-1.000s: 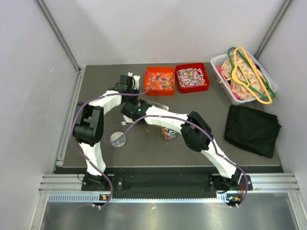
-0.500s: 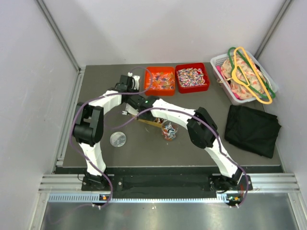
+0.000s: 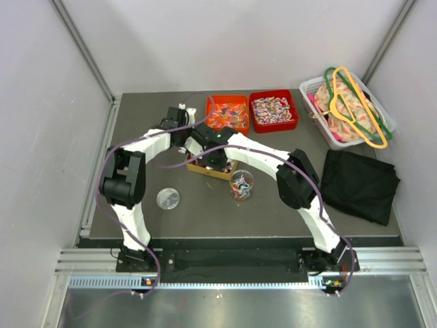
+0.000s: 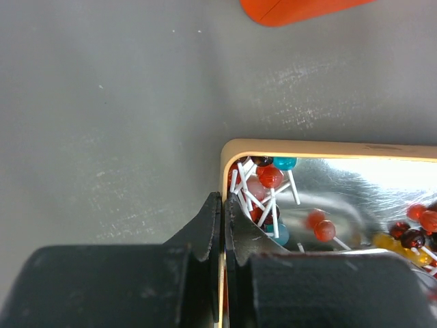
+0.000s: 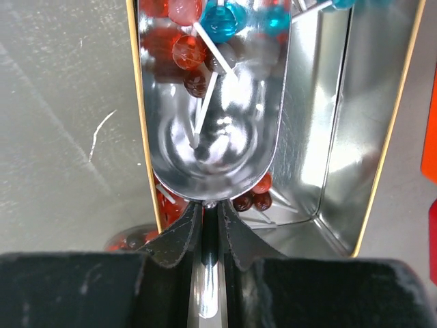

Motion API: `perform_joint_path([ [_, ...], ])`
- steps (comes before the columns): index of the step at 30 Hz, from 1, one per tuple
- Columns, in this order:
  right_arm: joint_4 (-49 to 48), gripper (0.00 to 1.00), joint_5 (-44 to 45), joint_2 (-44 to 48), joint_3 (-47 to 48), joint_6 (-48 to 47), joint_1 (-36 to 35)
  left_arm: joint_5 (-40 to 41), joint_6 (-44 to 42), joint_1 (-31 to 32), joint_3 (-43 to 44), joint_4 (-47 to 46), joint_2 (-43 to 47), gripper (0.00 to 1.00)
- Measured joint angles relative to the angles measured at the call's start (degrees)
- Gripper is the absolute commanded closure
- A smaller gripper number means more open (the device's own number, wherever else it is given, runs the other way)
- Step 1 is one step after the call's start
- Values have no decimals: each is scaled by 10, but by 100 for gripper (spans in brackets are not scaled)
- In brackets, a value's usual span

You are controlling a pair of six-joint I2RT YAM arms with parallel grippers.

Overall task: Pack the candies
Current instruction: Scoop the fake candies from the storage box.

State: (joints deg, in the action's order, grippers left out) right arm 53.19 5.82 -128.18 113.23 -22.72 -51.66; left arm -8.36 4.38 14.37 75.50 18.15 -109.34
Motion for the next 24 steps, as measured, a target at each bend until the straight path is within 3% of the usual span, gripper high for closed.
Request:
perform_joint_path([
  [13,-3,100,-18,15,-22,5,19,-2,8,-6,-2,-1,1,100],
  [24,-15,100,35,9,-17,19,19,3,15,-11,-2,-14,1,100],
])
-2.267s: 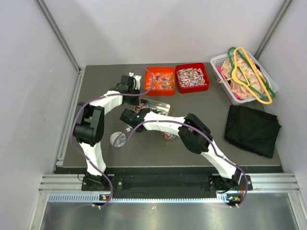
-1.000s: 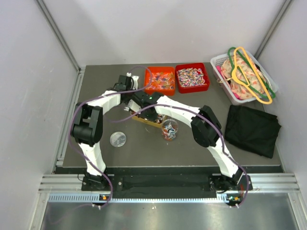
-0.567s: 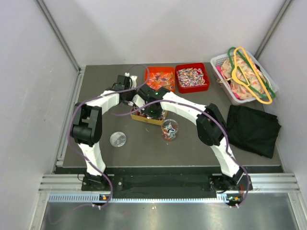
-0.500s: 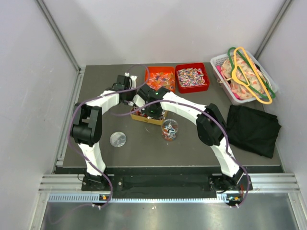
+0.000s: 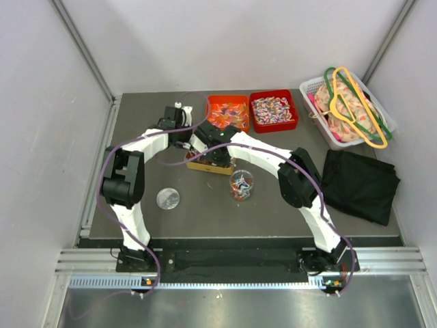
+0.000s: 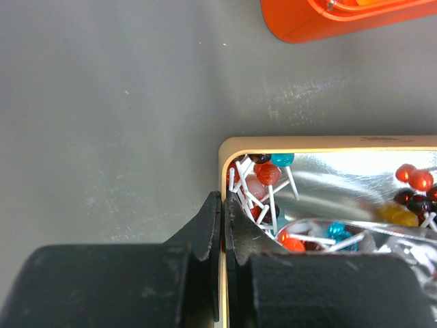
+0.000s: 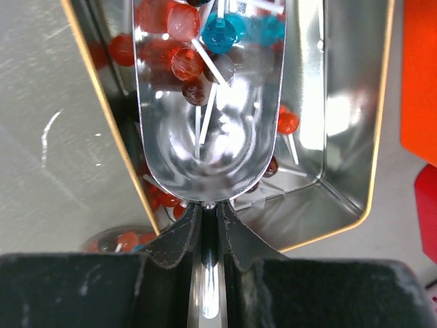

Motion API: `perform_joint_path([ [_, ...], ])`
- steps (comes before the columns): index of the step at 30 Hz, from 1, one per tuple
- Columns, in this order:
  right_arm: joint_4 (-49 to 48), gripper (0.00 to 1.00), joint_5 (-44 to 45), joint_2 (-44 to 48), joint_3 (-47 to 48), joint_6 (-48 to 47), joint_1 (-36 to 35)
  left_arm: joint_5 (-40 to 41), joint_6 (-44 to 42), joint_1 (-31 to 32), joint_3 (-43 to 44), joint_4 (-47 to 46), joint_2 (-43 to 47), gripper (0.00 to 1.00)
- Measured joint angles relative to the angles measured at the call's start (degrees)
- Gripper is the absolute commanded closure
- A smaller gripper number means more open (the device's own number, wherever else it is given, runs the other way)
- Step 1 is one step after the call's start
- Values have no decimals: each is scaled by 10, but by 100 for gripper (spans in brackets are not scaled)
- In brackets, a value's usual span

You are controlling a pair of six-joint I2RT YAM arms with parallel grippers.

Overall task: Pack the candies
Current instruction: Scoop the fake candies from the storage box.

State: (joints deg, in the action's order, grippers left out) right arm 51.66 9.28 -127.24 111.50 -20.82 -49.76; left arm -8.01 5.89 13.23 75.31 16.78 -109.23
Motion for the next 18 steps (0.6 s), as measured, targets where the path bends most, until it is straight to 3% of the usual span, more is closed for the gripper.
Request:
perform_joint_path([
  [18,-44,100,60,-30,1,0,-9,2,0,-4,0,-1,0,100],
])
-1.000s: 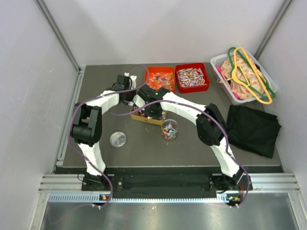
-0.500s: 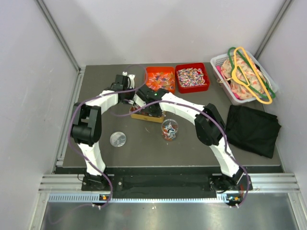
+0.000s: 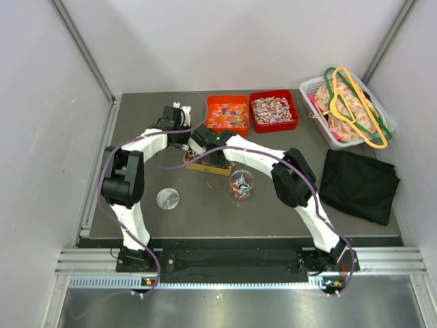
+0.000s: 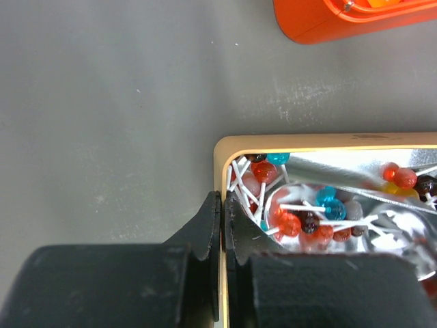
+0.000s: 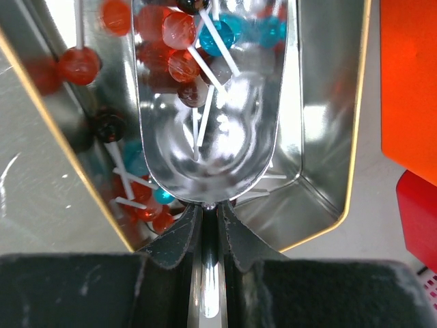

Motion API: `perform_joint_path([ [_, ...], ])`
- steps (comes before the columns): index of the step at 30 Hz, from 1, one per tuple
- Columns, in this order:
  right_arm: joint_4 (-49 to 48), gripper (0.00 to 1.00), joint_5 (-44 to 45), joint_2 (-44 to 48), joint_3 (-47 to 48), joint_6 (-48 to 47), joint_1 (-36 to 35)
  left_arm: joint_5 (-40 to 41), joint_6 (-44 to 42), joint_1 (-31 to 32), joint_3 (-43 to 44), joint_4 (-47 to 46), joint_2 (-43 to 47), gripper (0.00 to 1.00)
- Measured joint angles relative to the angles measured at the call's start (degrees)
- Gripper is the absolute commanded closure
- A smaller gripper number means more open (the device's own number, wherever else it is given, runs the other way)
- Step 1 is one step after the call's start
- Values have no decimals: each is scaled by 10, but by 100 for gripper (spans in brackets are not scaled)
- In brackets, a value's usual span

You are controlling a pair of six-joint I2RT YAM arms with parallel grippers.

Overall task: Pack the candies
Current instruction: Scoop the fake candies from the storage box.

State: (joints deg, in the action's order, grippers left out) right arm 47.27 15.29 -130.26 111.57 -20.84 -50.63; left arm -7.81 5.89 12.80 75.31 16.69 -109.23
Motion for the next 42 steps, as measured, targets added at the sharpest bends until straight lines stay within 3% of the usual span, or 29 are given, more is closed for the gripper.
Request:
perform_joint_path([
  [14,-11,100,42,-5,4,0,0,2,0,0,-1,-1,0,100],
  [23,-8,100,10,3,2,5,2,2,0,0,-1,0,0,100],
  [42,-2,100,-3,69,-43,0,14,-3,4,4,-1,-6,0,69],
])
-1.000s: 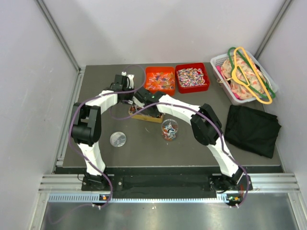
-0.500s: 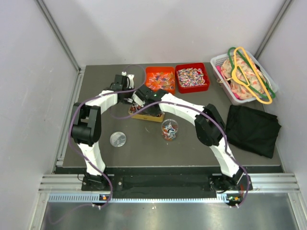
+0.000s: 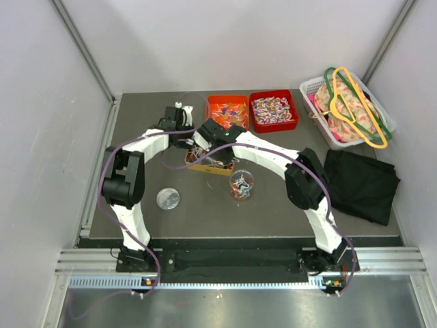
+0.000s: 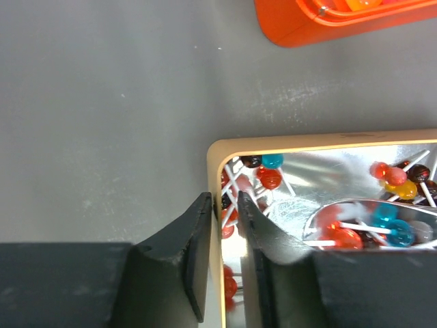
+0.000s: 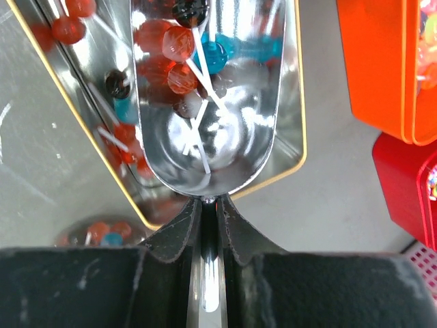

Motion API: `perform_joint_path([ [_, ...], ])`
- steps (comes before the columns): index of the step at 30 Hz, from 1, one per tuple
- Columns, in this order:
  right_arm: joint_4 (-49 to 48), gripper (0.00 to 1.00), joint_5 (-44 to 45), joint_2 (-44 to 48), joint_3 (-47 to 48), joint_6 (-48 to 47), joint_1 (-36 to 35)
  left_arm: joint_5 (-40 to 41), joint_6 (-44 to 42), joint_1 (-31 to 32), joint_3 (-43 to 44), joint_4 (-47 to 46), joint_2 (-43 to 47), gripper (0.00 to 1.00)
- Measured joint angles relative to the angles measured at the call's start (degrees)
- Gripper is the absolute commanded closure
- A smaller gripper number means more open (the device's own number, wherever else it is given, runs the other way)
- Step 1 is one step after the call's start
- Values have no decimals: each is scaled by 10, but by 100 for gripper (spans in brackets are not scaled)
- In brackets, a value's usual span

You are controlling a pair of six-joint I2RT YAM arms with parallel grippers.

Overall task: Pack the candies
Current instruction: Scoop the fake candies from the storage box.

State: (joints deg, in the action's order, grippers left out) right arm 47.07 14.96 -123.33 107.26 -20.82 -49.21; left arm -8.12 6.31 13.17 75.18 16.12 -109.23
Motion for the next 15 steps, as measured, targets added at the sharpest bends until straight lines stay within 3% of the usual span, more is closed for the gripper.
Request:
perform_joint_path([
  [9,-7,100,6,44,-54,-7,9,-2,0,7,0,0,0,49],
  [15,-20,100,11,52,-75,-15,14,-11,0,7,0,0,0,44],
])
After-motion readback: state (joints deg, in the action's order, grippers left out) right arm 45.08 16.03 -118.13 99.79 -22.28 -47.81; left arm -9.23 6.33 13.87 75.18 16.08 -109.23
